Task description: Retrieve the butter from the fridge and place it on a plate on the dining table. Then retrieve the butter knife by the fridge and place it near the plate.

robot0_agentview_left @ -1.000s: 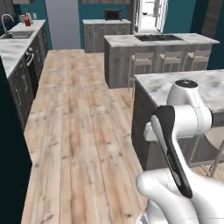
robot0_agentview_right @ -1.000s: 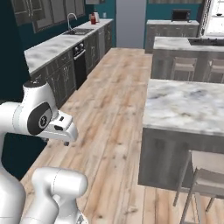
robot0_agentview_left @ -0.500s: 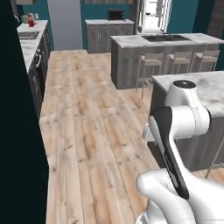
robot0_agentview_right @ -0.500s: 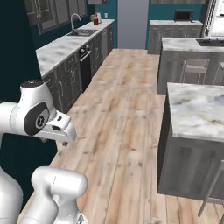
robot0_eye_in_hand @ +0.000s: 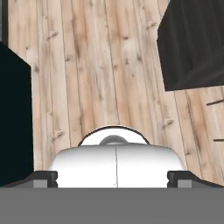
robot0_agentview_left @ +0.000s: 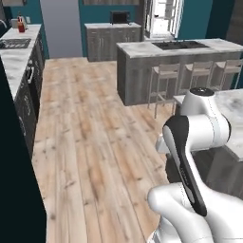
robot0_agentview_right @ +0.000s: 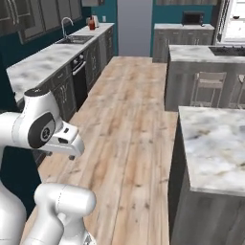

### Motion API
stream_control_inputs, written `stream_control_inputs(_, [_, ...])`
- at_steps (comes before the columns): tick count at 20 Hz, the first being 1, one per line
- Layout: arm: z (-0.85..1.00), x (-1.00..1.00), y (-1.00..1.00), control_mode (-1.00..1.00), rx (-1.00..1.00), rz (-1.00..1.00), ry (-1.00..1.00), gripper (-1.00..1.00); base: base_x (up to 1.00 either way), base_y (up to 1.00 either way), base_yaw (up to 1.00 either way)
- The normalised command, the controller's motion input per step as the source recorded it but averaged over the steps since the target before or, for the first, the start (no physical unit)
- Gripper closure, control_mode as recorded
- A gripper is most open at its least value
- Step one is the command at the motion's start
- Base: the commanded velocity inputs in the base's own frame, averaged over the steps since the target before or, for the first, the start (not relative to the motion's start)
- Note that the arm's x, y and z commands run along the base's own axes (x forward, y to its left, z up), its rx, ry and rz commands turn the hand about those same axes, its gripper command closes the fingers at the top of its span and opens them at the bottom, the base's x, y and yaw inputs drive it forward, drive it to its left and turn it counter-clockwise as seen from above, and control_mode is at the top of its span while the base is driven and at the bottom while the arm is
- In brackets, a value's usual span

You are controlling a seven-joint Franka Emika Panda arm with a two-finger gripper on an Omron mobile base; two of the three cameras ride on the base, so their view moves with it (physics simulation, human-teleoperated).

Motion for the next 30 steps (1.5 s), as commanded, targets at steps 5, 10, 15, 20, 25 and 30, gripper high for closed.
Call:
stream_control_inputs(5, [0.0,0.0,0.0,1.0,0.0,0.0,0.0,-1.0,1.0,0.13,-0.04])
stream_control_inputs(10, [0.0,0.0,0.0,1.0,0.0,0.0,0.0,-1.0,1.0,0.06,-0.01])
stream_control_inputs(15, [0.0,0.0,0.0,1.0,0.0,0.0,0.0,-1.0,1.0,0.08,-0.01])
stream_control_inputs(20, [0.0,0.0,0.0,1.0,0.0,0.0,0.0,-1.0,1.0,0.11,-0.04])
stream_control_inputs(25, [0.0,0.0,0.0,1.0,0.0,0.0,0.0,-1.0,1.0,0.08,-0.02])
stream_control_inputs(30, [0.0,0.0,0.0,1.0,0.0,0.0,0.0,-1.0,1.0,0.25,-0.01])
